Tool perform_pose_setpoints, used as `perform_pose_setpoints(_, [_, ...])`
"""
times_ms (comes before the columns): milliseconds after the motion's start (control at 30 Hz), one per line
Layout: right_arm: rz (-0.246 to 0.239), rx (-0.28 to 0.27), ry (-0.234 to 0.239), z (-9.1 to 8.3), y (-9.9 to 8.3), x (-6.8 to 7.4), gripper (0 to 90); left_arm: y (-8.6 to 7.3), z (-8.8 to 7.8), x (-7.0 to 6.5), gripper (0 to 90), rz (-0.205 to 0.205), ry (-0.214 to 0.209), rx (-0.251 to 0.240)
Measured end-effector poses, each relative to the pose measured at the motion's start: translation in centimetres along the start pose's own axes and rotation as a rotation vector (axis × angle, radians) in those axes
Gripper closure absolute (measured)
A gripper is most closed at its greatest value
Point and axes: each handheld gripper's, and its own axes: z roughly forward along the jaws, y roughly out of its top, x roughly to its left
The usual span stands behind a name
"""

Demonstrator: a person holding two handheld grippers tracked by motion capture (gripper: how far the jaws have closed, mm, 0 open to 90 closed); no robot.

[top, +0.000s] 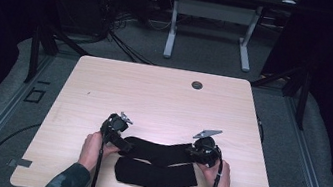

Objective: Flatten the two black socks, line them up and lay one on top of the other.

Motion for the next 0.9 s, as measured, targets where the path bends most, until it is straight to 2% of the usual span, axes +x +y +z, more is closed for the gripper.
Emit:
perform_pose_setpoints(167, [-0.008, 0.010, 0.005, 0.0, 0.2, 0.0, 79.5, 0.1, -0.1, -0.1, 9.4, 0.008, 0.006, -0.014])
perform_pose_setpoints(233, [-0.018, 0.000, 0.011, -0.1, 0.3, 0.0, 70.5, 0.2, -0.7, -0.1, 6.2, 0.001, 0.010, -0.048])
perform_pose_setpoints(267, [-0.009, -0.021, 0.024, -0.3, 0.3, 0.1, 70.4, 0.2, -1.0, -0.2, 5.7, 0.000, 0.016, -0.064])
perform_pose_setpoints(367, [-0.003, -0.073, 0.012, -1.1, 0.5, 0.1, 63.5, 0.1, -1.9, -0.4, 5.4, -0.001, 0.010, -0.092])
perform_pose_setpoints(400, [-0.017, -0.067, 0.003, -1.4, 0.7, 0.1, 61.8, 0.1, -2.3, -0.4, 5.3, 0.001, 0.017, -0.104])
perform_pose_setpoints(433, [-0.004, -0.081, -0.006, -1.6, 0.8, 0.2, 58.0, 0.0, -2.7, -0.3, 5.0, -0.002, 0.018, -0.116])
perform_pose_setpoints(533, [-0.016, -0.094, -0.020, -2.5, 1.0, 0.3, 45.1, -0.2, -3.8, -0.1, 2.8, -0.019, 0.025, -0.148])
perform_pose_setpoints(567, [-0.019, -0.108, -0.024, -2.9, 1.0, 0.3, 39.2, -0.4, -4.2, 0.0, 2.6, -0.026, 0.028, -0.159])
perform_pose_setpoints(600, [-0.026, -0.113, -0.030, -3.6, 1.0, 0.2, 28.8, -0.7, -4.8, 0.1, 1.4, -0.029, 0.033, -0.172])
perform_pose_setpoints(667, [-0.028, -0.123, -0.038, -3.9, 0.9, 0.2, 28.5, -1.1, -5.2, 0.2, 1.1, -0.029, 0.044, -0.178])
perform_pose_setpoints(733, [-0.026, -0.148, -0.044, -4.7, 0.6, 0.0, 19.0, -1.9, -5.9, 0.3, 0.2, -0.035, 0.053, -0.186])
perform_pose_setpoints(867, [-0.020, -0.164, -0.060, -6.2, -0.3, -0.4, 13.8, -3.6, -7.0, 0.7, 0.0, -0.056, 0.069, -0.207])
perform_pose_setpoints(900, [-0.013, -0.185, -0.071, -6.8, -0.8, -0.7, 9.4, -4.2, -7.2, 0.9, 0.0, -0.066, 0.072, -0.212])
